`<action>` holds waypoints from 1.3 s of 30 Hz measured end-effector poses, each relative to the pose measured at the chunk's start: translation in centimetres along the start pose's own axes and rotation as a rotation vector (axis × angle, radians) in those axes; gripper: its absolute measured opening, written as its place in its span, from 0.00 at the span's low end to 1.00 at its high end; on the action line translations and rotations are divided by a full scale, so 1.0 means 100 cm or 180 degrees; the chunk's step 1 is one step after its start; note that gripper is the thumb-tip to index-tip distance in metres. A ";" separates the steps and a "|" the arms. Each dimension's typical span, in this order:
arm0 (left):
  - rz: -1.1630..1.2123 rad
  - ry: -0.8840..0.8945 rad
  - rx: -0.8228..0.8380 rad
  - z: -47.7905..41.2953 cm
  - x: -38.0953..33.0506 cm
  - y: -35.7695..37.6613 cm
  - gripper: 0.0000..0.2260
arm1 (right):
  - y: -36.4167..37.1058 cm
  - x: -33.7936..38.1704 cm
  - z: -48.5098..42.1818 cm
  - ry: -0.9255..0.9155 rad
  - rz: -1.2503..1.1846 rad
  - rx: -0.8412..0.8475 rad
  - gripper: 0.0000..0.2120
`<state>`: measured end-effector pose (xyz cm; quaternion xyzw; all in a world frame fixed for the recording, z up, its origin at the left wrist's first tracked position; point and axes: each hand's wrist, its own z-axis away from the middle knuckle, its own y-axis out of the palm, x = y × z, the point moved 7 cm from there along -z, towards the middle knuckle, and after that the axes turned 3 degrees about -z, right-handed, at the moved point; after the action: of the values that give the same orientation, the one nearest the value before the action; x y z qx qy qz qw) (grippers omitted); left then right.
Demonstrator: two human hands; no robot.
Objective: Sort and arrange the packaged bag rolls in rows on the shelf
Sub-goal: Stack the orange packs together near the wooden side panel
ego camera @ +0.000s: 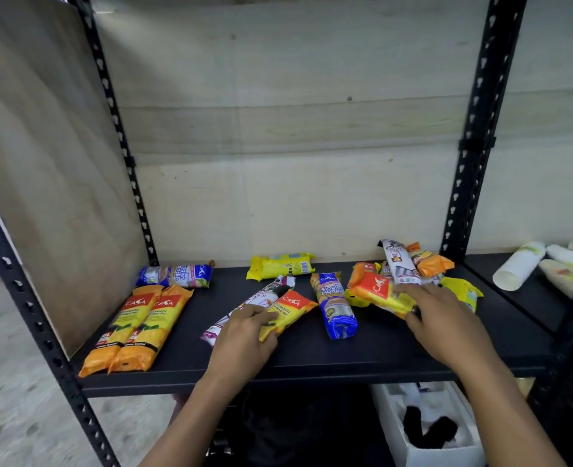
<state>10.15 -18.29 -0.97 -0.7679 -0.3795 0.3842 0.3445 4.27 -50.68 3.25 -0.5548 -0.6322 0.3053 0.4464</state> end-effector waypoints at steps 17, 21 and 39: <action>-0.0058 -0.1227 -0.0762 0.032 0.108 -0.093 0.15 | 0.048 0.216 -0.026 -0.0294 -0.2520 0.0583 0.19; -0.0011 -0.1528 -0.0732 0.040 0.133 -0.094 0.16 | 0.075 0.264 -0.031 -0.0235 -0.2799 0.0787 0.16; -0.0177 -0.1395 -0.0054 0.022 0.160 -0.073 0.18 | 0.137 0.326 -0.060 -0.0308 -0.1321 0.0955 0.23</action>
<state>12.62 -0.78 -1.26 -0.6581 -0.4696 0.5291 0.2579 16.04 -16.86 1.06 -0.3256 -0.7007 0.3238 0.5460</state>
